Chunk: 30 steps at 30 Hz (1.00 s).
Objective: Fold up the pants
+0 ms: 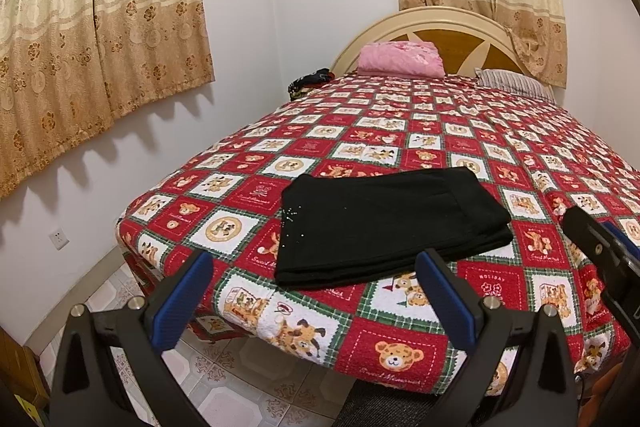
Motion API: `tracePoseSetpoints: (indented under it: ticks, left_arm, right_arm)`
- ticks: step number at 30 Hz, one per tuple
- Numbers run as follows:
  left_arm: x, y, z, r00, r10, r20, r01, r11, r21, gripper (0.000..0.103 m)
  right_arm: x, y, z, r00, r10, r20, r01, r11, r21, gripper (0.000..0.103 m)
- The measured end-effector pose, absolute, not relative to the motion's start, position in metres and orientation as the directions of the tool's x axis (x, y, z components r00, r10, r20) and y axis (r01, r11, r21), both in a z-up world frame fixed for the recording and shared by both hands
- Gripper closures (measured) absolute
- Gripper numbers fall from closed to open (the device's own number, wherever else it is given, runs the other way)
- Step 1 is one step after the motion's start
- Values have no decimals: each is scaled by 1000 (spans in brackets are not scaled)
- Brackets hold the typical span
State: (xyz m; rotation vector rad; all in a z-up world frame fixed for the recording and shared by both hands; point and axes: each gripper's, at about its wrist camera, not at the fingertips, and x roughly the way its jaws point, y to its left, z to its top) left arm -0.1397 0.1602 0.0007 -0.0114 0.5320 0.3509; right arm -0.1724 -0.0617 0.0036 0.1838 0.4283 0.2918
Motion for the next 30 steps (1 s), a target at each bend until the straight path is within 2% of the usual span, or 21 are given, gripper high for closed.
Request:
tracePoseSetpoints:
  ticks: [8, 19, 30]
  left_arm:
    - [-138, 160, 2, 802, 350, -483, -349, 932, 96, 0]
    - [-138, 161, 4, 815, 280, -508, -303, 952, 38, 0]
    - [-136, 159, 5, 808, 287, -514, -300, 952, 61, 0]
  right_arm:
    - [-172, -61, 4, 869, 315, -381, -238, 942, 235, 25]
    - [-172, -61, 4, 869, 315, -383, -237, 942, 236, 25]
    - [-172, -61, 1, 868, 312, -386, -233, 943, 239, 25]
